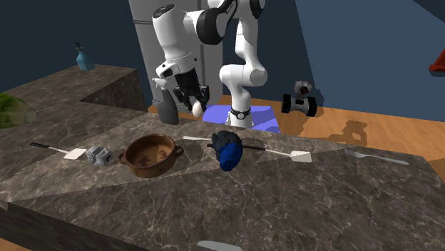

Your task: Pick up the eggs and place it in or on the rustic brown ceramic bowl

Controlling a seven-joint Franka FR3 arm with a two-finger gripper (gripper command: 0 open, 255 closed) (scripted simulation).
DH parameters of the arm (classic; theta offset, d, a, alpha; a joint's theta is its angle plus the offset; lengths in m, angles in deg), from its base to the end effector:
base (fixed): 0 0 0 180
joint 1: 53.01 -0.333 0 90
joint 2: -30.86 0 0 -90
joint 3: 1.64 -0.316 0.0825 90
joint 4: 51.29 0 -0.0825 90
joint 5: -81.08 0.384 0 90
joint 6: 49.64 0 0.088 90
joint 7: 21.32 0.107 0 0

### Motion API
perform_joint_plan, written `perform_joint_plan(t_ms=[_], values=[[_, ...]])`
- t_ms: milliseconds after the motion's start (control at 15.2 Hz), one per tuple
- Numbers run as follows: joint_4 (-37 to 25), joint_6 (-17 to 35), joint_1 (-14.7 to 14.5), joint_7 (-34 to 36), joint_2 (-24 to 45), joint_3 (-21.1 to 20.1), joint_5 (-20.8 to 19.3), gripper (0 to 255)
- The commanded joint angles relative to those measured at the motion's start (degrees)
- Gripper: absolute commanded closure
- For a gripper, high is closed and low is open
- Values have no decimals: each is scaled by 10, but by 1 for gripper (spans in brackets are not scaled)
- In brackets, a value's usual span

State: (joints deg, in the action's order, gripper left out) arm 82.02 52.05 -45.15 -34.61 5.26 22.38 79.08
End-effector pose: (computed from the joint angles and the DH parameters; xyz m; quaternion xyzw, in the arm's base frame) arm 0.3416 -0.2297 0.4829 -0.9863 0.1317 0.0380 0.0916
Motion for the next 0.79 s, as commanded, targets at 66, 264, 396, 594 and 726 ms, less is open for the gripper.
perform_joint_plan(t_ms=[66, 264, 396, 594, 726], values=[[-62, -1, -7, -32, 67, 25, 14, 255], [-133, -6, -11, -68, 140, 50, 37, 255], [-184, -14, -11, -93, 191, 65, 57, 255], [-267, -32, -2, -131, 271, 82, 93, 255], [-327, -50, 10, -155, 326, 90, 120, 255]])
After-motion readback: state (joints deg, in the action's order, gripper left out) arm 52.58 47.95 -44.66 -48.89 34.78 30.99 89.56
